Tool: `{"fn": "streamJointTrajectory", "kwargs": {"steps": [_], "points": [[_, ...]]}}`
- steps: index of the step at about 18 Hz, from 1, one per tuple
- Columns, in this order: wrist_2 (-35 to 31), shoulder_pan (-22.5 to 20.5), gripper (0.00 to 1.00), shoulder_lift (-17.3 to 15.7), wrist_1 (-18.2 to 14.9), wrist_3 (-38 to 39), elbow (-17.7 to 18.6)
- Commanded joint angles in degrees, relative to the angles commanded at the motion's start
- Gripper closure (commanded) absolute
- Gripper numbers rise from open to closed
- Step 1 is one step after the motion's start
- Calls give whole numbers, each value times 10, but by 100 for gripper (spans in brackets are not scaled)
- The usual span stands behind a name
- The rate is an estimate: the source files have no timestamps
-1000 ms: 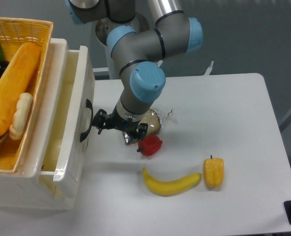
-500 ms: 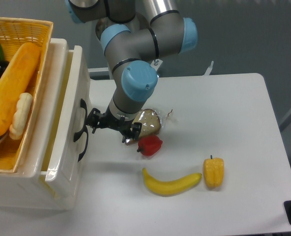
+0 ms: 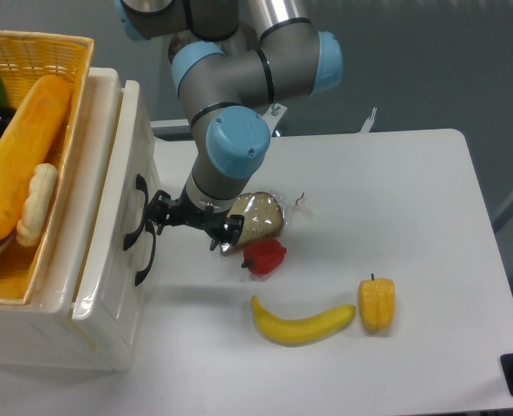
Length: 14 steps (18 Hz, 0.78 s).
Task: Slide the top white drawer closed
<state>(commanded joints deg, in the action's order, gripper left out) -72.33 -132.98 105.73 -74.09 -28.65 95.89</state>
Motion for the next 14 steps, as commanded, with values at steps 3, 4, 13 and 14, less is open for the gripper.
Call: {"fn": "streamJointTrajectory", "kwargs": {"steps": [3,4,13,14], "points": [[0,1,0,0,1,4,0],[0,1,0,-2,1,5,0],[-1,-30,0,0,2,-3,-25],[-8,-35,0,0,3,-11,-25]]}}
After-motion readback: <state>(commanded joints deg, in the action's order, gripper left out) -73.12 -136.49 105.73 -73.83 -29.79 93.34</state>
